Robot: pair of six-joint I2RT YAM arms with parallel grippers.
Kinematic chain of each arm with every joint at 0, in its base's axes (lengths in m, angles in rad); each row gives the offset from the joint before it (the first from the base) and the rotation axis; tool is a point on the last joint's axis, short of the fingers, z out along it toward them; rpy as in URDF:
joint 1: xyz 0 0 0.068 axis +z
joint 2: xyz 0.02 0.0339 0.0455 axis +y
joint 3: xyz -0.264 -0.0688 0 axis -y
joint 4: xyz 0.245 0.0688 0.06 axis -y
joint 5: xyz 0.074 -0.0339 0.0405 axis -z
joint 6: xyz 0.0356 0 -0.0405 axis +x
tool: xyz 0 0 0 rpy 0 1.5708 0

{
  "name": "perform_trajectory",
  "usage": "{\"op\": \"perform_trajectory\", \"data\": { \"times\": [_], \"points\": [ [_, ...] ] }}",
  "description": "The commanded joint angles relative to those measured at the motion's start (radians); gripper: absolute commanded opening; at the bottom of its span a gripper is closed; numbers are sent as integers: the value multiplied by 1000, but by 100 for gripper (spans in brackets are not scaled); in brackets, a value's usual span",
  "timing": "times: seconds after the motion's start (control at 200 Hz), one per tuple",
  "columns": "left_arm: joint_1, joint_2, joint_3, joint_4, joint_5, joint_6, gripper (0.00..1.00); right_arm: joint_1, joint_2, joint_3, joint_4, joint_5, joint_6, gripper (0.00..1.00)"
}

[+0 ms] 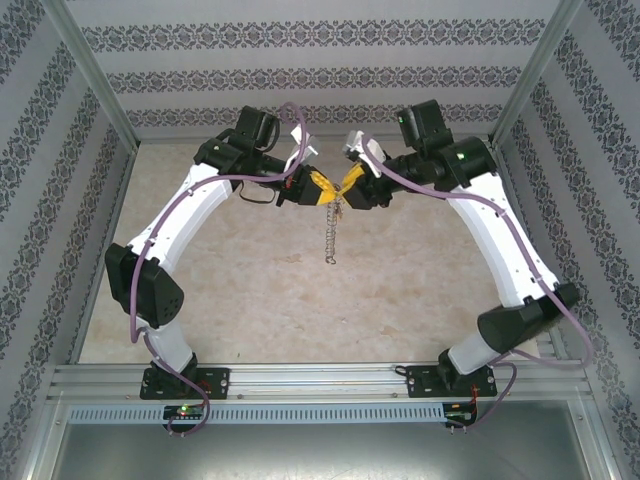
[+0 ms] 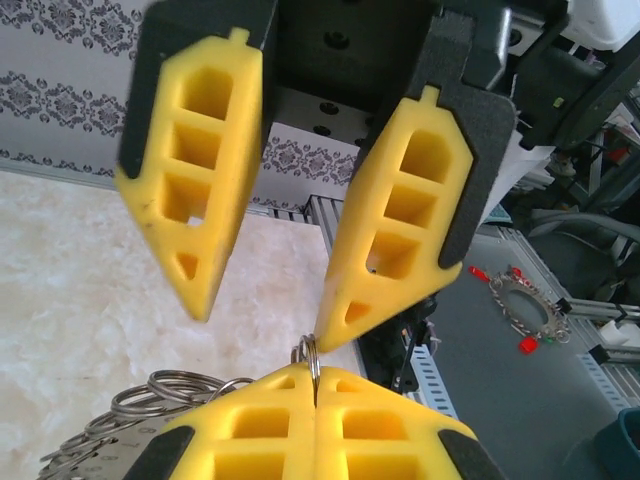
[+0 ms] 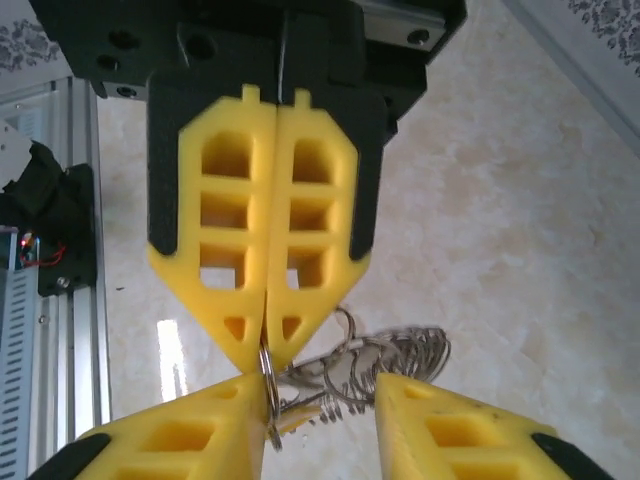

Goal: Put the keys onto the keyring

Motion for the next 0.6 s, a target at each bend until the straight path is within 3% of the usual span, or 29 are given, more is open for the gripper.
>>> {"op": "perform_trajectory", "data": {
  "times": [0.0, 0.195, 0.32, 0.595],
  "points": [
    [-11, -52, -34, 107, 8, -52, 0, -59, -155, -169, 271, -125, 172, 38],
    [-9, -109, -112, 260, -11, -143, 0, -133, -362, -544, 743, -180, 472, 49],
    [-12, -128, -132, 310, -13, -173, 0, -134, -418, -691, 957, -223, 617, 50],
    [-13, -128, -128, 316, 0, -180, 0, -100, -399, -793, 1155, -279, 735, 49]
  ]
}}
